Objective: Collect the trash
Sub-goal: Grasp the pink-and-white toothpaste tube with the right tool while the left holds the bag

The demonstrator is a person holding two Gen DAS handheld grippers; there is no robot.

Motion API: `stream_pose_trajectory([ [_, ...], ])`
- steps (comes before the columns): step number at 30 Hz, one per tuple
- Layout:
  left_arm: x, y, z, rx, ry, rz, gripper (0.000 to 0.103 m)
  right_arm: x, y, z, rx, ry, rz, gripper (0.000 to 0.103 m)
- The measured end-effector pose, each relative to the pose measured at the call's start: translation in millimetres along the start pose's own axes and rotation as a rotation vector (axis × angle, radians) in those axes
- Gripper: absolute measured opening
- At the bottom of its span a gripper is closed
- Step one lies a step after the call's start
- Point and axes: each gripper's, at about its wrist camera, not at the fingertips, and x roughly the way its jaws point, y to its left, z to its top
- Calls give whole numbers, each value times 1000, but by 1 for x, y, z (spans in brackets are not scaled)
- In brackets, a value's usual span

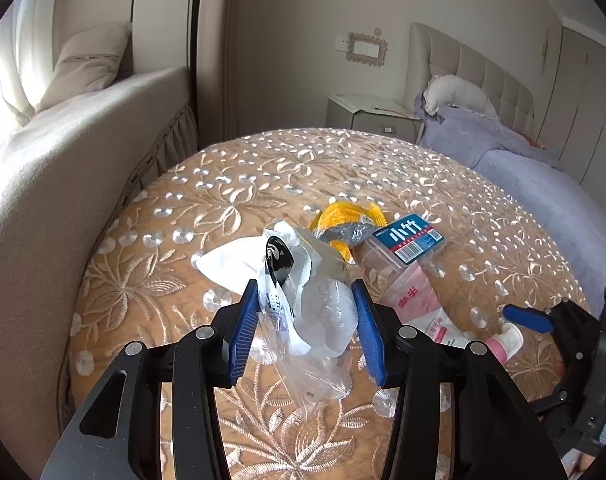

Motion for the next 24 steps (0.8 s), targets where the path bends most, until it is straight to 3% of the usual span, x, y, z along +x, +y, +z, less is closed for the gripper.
stream_pose_trajectory([
  [2,-3,1,-1,-3,-5,-1,46,5,-7,-1,28,24,37,68],
  [4,-6,3,-1,-15,-8,-8,46,6,-12,-1,63,38,84,46],
  [12,-22,-4,-5,-7,-31,-14,46,-8,-21,-9,197,-3,160,43],
  [16,-36,-9,-5,-2,-56,-21,46,-41,-32,-8,282,-104,216,43],
  [24,-66,-40,-11,35,-99,-73,46,-125,-48,-17,349,-323,159,42],
])
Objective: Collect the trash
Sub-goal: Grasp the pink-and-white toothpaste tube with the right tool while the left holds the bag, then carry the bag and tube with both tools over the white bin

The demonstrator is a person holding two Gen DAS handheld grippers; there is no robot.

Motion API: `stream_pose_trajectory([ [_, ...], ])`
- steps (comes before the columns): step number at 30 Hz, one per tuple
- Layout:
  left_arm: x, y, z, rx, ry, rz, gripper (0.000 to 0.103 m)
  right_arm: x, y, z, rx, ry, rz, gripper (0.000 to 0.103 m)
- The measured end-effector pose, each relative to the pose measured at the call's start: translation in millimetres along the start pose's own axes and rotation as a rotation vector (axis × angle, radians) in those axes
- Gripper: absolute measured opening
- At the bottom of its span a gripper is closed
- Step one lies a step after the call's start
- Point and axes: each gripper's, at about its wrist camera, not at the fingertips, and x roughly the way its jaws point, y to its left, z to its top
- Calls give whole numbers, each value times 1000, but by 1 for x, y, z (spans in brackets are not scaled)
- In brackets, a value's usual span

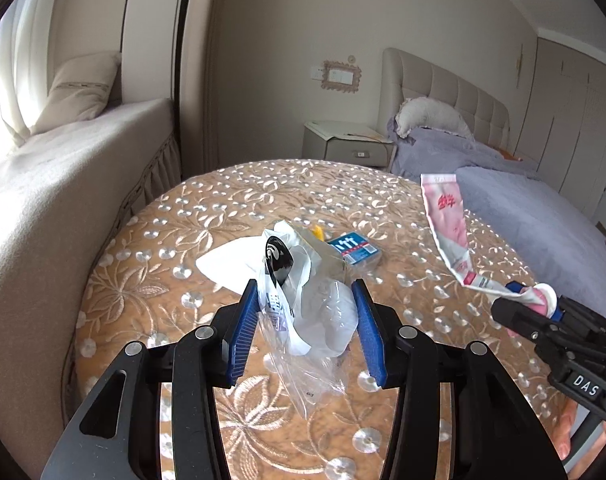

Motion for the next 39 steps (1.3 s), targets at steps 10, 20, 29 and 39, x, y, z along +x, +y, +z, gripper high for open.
stream_pose_trajectory([
  [10,-23,-87,-12,133,-18,-134,46,-90,-16,-16,19,-136,-76,42],
  [20,-23,-182,-36,272,3,-257,46,-154,-73,-59,126,-173,-211,42],
  [29,-17,-269,-64,408,44,-368,46,-200,-125,-101,234,-201,-322,42],
  [39,-8,-353,-94,534,84,-476,46,-244,-166,-137,312,-225,-445,42],
])
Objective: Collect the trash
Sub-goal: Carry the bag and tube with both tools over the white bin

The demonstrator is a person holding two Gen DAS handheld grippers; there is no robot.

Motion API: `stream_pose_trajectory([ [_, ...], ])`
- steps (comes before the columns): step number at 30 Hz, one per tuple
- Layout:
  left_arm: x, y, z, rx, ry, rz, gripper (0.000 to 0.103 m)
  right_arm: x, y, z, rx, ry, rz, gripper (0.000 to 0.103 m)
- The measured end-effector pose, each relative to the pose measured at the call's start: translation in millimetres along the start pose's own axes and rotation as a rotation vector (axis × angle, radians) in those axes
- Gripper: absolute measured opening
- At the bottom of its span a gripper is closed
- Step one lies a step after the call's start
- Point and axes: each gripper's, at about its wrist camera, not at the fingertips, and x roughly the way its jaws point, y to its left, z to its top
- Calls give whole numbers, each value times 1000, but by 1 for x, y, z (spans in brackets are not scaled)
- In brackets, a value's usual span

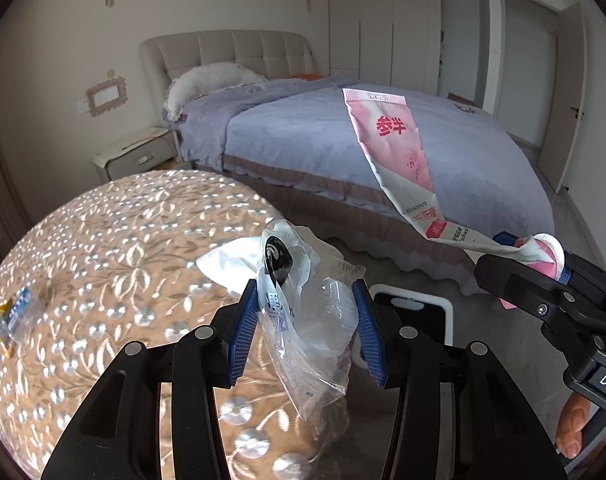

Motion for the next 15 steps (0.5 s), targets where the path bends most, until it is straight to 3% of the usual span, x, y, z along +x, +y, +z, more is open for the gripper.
stream_pose_trajectory([
  [15,99,-95,2,98,163,-176,46,4,-79,-23,55,4,-190,42],
])
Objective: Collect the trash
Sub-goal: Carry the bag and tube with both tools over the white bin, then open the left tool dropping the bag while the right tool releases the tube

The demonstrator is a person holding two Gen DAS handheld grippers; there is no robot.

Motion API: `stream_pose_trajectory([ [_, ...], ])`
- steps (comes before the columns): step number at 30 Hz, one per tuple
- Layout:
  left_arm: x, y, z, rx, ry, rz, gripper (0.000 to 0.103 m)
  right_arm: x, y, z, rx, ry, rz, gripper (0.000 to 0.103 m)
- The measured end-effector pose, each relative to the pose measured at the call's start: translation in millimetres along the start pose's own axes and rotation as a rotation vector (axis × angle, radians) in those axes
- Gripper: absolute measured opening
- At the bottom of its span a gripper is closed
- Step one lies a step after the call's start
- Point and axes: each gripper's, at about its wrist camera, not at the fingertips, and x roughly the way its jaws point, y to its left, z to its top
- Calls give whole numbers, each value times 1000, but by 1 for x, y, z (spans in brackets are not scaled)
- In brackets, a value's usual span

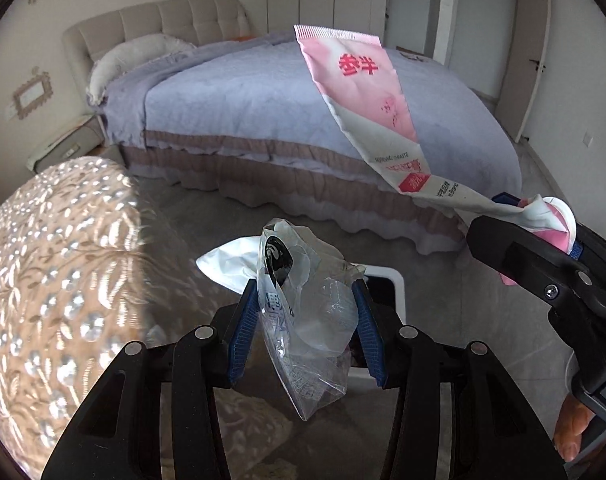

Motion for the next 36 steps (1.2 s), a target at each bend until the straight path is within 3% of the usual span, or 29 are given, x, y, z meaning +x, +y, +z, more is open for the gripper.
stream_pose_trajectory([
  [8,64,-18,4,9,115,-63,47,30,-44,-16,57,53,-36,42],
  [17,123,-30,1,55,179,-111,48,69,-77,-36,103,130,-46,42],
  [19,136,-30,-1,55,213,-113,54,75,-83,-40,116,146,-49,42],
  [20,143,-31,0,52,231,-125,70,76,-84,-43,120,152,-53,42],
  [21,148,-30,-1,46,243,-135,94,79,-86,-45,124,159,-56,42],
  [22,152,-29,-1,43,245,-131,99,81,-88,-47,129,166,-59,42],
  [24,161,-28,-1,59,263,-114,99,86,-92,-51,140,184,-65,42],
  [27,161,-29,-2,90,261,-59,99,92,-95,-57,149,204,-71,42],
  [32,138,-32,-8,135,205,192,99,100,-100,-62,156,213,-90,42],
  [36,123,-20,-3,134,148,314,98,114,-98,-71,150,247,-94,42],
])
